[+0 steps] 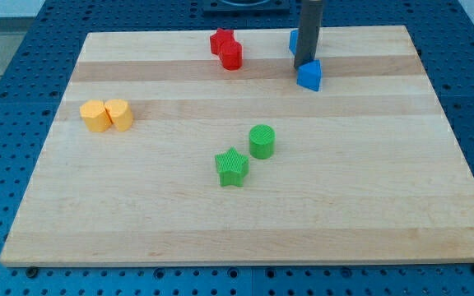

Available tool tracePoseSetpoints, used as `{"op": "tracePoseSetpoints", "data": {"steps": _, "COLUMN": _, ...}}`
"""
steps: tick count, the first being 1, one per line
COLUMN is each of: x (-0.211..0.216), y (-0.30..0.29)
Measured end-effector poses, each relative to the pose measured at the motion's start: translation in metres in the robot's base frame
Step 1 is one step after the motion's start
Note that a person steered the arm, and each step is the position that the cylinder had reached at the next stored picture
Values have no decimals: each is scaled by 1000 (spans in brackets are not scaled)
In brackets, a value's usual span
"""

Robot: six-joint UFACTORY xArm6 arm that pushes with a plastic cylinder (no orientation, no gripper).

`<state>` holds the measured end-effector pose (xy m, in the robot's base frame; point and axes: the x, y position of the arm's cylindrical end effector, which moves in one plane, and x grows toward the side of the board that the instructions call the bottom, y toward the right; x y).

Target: Move the blue triangle to the bottom right diagonal of the blue cube

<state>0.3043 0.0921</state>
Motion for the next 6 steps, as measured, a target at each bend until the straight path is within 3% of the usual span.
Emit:
{"op": "tracePoseSetpoints", "data": {"steps": 3, "x": 89, "y": 8}}
{"op": "tracePoseSetpoints", "data": {"steps": 6, "x": 113, "y": 12}}
